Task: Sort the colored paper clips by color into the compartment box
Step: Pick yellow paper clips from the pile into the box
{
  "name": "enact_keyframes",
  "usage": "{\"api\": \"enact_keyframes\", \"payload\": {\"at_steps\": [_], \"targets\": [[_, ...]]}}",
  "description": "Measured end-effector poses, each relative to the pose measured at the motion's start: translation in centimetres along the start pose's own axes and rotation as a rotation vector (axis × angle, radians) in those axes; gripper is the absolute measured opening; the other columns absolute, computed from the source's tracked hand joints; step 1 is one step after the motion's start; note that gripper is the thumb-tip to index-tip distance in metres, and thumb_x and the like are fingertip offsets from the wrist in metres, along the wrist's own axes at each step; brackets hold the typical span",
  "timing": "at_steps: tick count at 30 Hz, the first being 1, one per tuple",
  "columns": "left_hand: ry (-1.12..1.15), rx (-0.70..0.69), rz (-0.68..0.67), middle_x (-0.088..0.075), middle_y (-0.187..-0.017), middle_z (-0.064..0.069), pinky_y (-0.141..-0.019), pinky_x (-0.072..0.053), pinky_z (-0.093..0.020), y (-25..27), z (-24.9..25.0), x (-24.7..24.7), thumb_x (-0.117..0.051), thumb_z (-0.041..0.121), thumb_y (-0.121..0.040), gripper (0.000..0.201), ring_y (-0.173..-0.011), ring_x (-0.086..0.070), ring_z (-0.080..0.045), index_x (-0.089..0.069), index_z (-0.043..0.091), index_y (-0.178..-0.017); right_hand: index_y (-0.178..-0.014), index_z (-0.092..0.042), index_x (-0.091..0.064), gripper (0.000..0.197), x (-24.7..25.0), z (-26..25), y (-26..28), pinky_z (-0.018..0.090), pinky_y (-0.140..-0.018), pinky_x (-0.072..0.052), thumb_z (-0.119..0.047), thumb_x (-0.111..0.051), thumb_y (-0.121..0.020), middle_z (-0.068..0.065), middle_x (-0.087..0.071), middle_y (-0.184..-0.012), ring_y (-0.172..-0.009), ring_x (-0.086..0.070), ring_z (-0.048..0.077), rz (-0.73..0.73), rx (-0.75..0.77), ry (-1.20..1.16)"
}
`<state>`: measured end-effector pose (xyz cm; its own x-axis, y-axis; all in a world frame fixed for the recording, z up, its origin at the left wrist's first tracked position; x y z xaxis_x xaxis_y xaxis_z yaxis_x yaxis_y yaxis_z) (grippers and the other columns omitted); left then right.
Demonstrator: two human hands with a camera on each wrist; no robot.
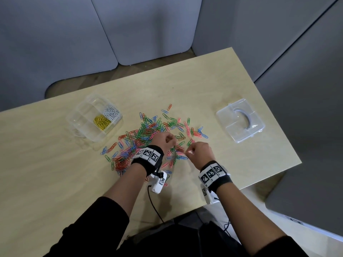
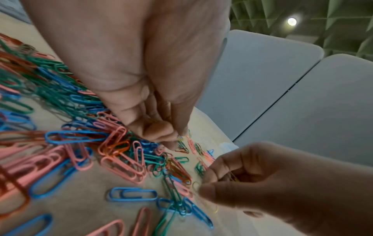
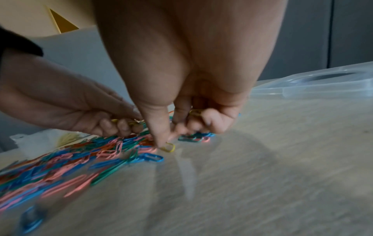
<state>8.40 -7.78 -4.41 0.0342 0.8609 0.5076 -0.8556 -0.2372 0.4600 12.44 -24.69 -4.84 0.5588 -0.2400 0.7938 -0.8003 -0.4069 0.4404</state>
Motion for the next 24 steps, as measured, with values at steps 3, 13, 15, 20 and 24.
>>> {"api": "enact_keyframes", "payload": {"at_steps": [3,13,15,20,24], "targets": [[0.092,0.048,0.010,-0.069,-0.087,-0.005,-0.068,-0.051,-0.025,0.6,-0.6,0.3,-0.072,0.021,-0.086,0.013,-0.078,-0.065,-0.017,-0.070,0.013,-0.098,-0.072,-0.025,-0.064,0.016,0.2,0.5,-0.1,0.022,-0.066,-0.038,-0.017,-0.065,-0.086,-0.008,-0.060,-0.072,-0.070,-0.057,0.015,-0.007,0.063,-0.104],[0.253,0.228,-0.083,-0.047,-0.063,-0.010,-0.056,-0.031,-0.028,1.6,-1.6,0.5,-0.048,0.013,-0.095,0.026,-0.050,-0.032,-0.019,-0.060,0.007,-0.073,-0.095,-0.018,-0.074,0.007,1.3,-0.2,-1.4,0.017,-0.072,-0.049,-0.021,-0.070,-0.091,-0.002,-0.072,-0.095,-0.078,-0.064,0.010,-0.189,0.009,-0.751],[0.276,0.251,-0.058,-0.049,-0.066,-0.011,-0.052,-0.026,-0.028,1.6,-2.2,0.5,-0.045,0.012,-0.095,0.030,-0.046,-0.027,-0.019,-0.056,0.010,-0.068,-0.091,-0.021,-0.075,0.020,0.7,-0.5,-1.9,0.014,-0.071,-0.045,-0.037,-0.079,-0.080,-0.009,-0.070,-0.094,-0.080,-0.063,0.004,-0.089,0.070,-0.355],[0.245,0.291,-0.063,-0.041,-0.053,-0.005,-0.049,-0.025,-0.026,2.1,-2.5,0.7,-0.040,0.009,-0.097,0.045,-0.045,-0.029,-0.019,-0.050,0.012,-0.053,-0.085,-0.016,-0.074,0.020,-0.1,-1.8,-2.1,0.022,-0.066,-0.039,-0.035,-0.075,-0.084,-0.004,-0.064,-0.082,-0.073,-0.055,0.011,-0.048,0.141,-0.093],[0.273,0.384,-0.044,-0.051,-0.063,0.004,-0.057,-0.044,-0.026,2.1,-2.6,1.1,-0.048,0.014,-0.096,0.033,-0.056,-0.047,-0.013,-0.051,0.021,-0.064,-0.076,-0.017,-0.071,0.020,1.3,-0.4,-2.2,0.014,-0.057,-0.037,-0.035,-0.075,-0.084,-0.010,-0.056,-0.062,-0.057,-0.048,0.002,-0.023,0.078,-0.357]]}}
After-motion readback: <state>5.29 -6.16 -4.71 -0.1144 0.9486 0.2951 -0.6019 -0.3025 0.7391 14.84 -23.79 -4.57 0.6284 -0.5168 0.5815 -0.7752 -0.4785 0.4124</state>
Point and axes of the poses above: each hand's wrist, its own y-axis away from the middle knuckle, its own x-axis out of the back of the hand, z = x × y, the point moved 3 cm from there along -y, towards the middle knuckle
